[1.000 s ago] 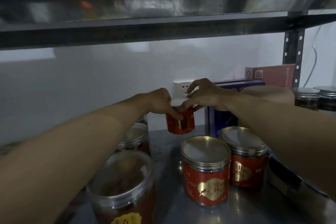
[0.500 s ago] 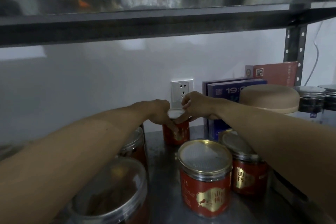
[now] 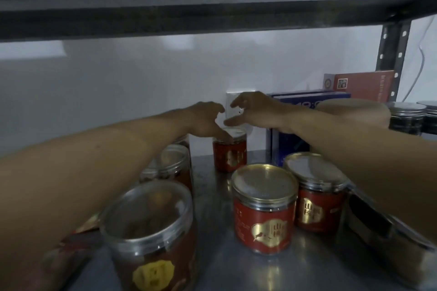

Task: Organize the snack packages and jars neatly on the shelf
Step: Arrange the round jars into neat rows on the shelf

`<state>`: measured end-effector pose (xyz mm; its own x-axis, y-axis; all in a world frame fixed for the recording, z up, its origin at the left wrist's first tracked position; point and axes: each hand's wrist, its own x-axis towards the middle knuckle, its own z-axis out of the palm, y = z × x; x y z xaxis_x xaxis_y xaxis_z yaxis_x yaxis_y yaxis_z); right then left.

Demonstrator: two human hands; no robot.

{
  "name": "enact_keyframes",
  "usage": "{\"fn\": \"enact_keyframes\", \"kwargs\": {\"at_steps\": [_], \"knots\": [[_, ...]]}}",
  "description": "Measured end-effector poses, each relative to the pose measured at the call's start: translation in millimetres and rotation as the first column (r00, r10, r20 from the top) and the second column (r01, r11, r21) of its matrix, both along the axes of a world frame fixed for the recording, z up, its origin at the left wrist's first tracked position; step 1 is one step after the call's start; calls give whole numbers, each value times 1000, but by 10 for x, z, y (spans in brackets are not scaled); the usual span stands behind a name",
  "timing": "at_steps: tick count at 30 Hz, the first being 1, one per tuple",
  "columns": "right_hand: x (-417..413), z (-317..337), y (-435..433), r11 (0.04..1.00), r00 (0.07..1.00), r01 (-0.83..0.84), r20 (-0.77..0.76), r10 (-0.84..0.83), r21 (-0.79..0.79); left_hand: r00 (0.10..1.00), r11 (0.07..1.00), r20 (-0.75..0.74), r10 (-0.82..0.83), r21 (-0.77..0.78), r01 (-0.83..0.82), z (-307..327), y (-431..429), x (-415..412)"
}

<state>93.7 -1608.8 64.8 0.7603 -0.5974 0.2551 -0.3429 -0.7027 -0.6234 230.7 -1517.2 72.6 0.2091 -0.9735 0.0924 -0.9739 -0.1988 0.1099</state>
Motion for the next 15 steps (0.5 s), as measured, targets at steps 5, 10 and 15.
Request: {"fn": "enact_keyframes", "kwargs": {"at_steps": [5,10,15], "knots": [[-494,382,530,985,985,-170,-19,170,-14,980,975,-166,-112,-209,76,161,542,-166],[-950,264,922,979,889,-195,-432,150,-62,964,977,-216,-153,-177,115,147,974,-334],[-1033,-69,1122,982,859,-137,-509,51,-133,961,973,-215,-173,-191,133,70,1191,-404]]}}
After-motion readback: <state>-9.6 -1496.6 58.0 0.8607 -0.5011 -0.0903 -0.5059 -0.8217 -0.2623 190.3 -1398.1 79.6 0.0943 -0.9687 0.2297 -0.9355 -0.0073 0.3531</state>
